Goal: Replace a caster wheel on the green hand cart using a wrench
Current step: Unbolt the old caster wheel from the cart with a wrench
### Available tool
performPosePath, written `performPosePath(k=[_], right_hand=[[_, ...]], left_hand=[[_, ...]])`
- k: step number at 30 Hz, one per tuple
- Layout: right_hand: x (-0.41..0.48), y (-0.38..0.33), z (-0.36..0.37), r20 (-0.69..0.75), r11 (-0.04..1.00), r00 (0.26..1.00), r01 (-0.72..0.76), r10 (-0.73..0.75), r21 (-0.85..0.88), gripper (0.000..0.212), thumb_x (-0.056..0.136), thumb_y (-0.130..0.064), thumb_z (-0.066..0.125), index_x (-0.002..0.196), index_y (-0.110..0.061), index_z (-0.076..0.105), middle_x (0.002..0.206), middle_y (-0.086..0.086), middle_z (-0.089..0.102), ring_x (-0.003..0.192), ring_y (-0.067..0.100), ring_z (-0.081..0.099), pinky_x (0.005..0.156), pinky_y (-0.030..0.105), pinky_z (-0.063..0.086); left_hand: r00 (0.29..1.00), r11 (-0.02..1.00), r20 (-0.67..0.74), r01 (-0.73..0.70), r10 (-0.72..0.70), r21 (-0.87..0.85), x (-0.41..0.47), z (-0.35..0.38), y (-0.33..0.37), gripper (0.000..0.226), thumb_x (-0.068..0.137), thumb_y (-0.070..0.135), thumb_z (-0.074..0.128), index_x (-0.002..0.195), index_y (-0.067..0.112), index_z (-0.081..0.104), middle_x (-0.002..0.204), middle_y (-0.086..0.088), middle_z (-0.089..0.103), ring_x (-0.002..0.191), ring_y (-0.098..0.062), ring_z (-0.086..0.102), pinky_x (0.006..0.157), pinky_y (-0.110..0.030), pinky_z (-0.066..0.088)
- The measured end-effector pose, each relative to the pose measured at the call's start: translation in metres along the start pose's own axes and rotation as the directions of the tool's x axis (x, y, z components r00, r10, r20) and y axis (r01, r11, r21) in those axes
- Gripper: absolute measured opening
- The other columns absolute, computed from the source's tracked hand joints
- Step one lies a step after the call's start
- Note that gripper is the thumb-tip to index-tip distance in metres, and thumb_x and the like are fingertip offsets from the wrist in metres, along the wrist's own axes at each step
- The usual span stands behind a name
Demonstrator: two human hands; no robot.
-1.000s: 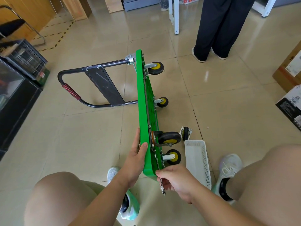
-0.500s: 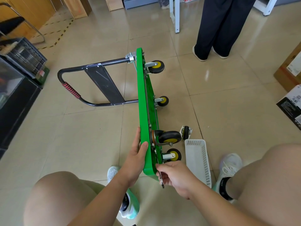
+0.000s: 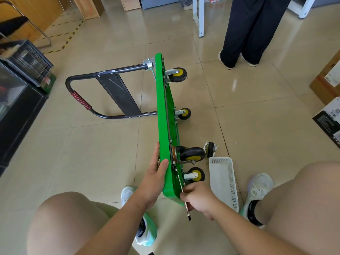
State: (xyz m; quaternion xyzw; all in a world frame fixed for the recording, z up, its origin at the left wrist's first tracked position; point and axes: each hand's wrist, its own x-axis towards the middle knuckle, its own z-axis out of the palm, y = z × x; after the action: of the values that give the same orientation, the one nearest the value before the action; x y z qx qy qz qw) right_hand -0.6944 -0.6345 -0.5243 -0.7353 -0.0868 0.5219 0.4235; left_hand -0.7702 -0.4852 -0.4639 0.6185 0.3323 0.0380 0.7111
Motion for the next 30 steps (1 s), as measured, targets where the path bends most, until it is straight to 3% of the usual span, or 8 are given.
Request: performPosePath(k=[6, 10, 15, 19, 25, 30], right_hand=[[0.009, 0.010, 0.002, -0.075, 0.980, 0.992, 0.087, -0.102, -0.178, 0.025, 0.097, -0.011, 0.063, 0.117, -0.019, 0.076, 0.108, -0.001, 0.075, 0.102, 0.018, 0.068, 0.097, 0.034, 0.054], [0.005, 0.014, -0.002, -0.101, 0.975, 0.992, 0.058, -0.081, -0.215, 0.025, 0.098, -0.014, 0.062, 0.118, -0.021, 0.075, 0.110, -0.003, 0.074, 0.100, 0.015, 0.064, 0.085, 0.024, 0.046], [-0.009, 0.014, -0.009, -0.103, 0.985, 0.994, 0.004, -0.022, -0.174, 0.014, 0.095, -0.028, 0.067, 0.103, -0.028, 0.078, 0.092, -0.010, 0.074, 0.084, 0.004, 0.063, 0.060, 0.015, 0.042], [-0.020, 0.008, -0.005, -0.048, 0.992, 0.999, -0.010, 0.004, -0.125, 0.016, 0.092, -0.030, 0.070, 0.076, -0.030, 0.074, 0.079, -0.008, 0.073, 0.081, 0.013, 0.068, 0.068, 0.024, 0.049], [-0.029, -0.002, -0.002, -0.026, 1.000, 1.000, 0.013, -0.013, -0.026, 0.022, 0.090, -0.029, 0.070, 0.073, -0.016, 0.078, 0.074, 0.000, 0.074, 0.081, 0.023, 0.071, 0.088, 0.040, 0.056], [-0.030, -0.004, 0.000, -0.025, 0.998, 0.999, 0.031, -0.030, 0.060, 0.020, 0.086, -0.028, 0.071, 0.076, -0.014, 0.079, 0.078, 0.009, 0.074, 0.079, 0.027, 0.069, 0.091, 0.049, 0.056]], left_hand=[[1.000, 0.999, 0.021, -0.005, 0.006, -0.035, 0.000, 0.000, -0.001, 0.062, 0.113, 0.028, 0.042, 0.151, 0.069, 0.017, 0.136, 0.033, 0.063, 0.127, -0.009, 0.065, 0.107, -0.042, 0.054], [1.000, 0.999, 0.009, -0.016, 0.016, -0.038, 0.001, 0.000, -0.002, 0.061, 0.113, 0.027, 0.042, 0.145, 0.074, 0.019, 0.138, 0.029, 0.063, 0.127, -0.015, 0.066, 0.104, -0.042, 0.057], [1.000, 0.999, 0.014, -0.025, 0.025, -0.022, 0.002, 0.000, -0.003, 0.060, 0.113, 0.029, 0.043, 0.144, 0.076, 0.020, 0.139, 0.028, 0.063, 0.127, -0.016, 0.066, 0.106, -0.045, 0.055], [1.000, 1.000, 0.007, -0.019, 0.019, -0.021, 0.003, 0.000, -0.004, 0.060, 0.112, 0.030, 0.044, 0.134, 0.084, 0.026, 0.139, 0.030, 0.062, 0.128, -0.015, 0.065, 0.108, -0.047, 0.053], [1.000, 1.000, 0.008, -0.016, 0.017, -0.018, 0.002, 0.000, -0.003, 0.060, 0.112, 0.031, 0.043, 0.135, 0.083, 0.027, 0.135, 0.034, 0.062, 0.126, -0.013, 0.066, 0.103, -0.041, 0.058], [1.000, 1.000, 0.007, -0.017, 0.017, -0.008, 0.002, 0.000, -0.002, 0.059, 0.113, 0.030, 0.042, 0.136, 0.081, 0.025, 0.130, 0.038, 0.062, 0.122, -0.009, 0.068, 0.097, -0.035, 0.060]])
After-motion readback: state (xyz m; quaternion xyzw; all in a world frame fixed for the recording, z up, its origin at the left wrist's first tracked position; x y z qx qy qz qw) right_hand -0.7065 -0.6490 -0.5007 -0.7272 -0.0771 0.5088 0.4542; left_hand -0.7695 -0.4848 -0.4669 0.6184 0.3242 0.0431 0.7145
